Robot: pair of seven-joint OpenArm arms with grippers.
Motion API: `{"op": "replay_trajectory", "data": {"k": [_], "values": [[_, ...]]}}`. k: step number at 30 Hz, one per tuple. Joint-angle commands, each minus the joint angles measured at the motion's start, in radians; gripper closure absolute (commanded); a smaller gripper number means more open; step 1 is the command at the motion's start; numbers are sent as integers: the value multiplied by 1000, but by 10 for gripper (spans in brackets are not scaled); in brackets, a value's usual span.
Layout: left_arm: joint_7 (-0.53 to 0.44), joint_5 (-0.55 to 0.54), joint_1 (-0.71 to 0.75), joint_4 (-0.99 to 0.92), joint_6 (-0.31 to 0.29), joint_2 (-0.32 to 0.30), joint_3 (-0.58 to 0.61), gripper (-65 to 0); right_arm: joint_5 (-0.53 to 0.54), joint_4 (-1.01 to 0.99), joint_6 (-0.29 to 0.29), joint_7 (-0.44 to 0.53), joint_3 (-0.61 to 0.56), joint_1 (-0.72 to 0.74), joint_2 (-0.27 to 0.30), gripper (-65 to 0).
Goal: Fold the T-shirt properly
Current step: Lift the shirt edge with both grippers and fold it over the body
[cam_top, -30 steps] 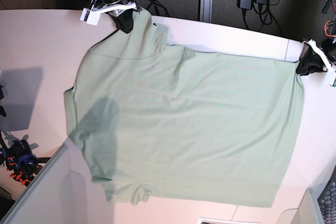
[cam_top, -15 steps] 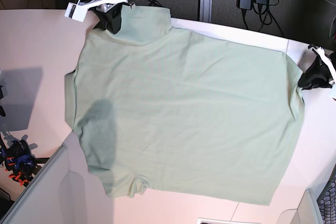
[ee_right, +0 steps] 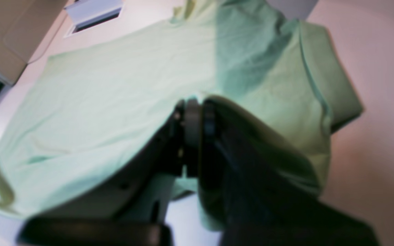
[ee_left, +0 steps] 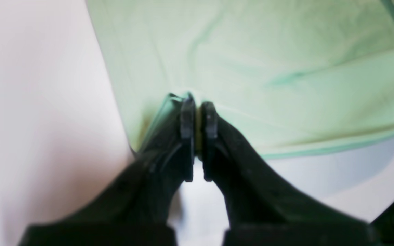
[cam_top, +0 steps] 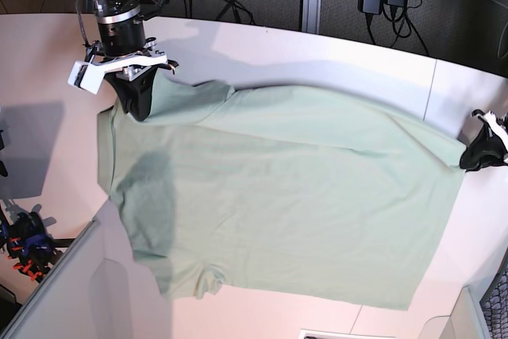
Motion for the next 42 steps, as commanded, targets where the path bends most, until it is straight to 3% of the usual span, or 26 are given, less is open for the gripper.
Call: {"op": "replay_trajectory", "data": {"k": [1,9,13,22,35,37,38,42], "values": [[-31,-14,-32,-8,-11,-20,-8,0,7,-4,3,26,4,19,16,0],[-56,18,-209,-159,-11,-19,56,0,-35,-155,3,26,4,168,63,0],[-121,62,-294,-262,-11,-18,126,0,-42,-235,5,27,4,240,80,0],[-197,157,-452,-438,-11,28,218,0,-79,-396,25,29,-22,396,82,0],[-219,159,-474,-483,-11,51,218,-12,-194,-566,24,34,-134,561,103,0],[-219,159,-474,-483,-11,54,218,-26,-195,-576,24,47,-144,561,103,0],[-221,159,-474,-483,-11,58,218,-65,-195,-576,24,49,-145,560,103,0],[-226,159,-474,-483,-11,64,218,-318,-217,-576,24,48,-145,558,103,-294]]}}
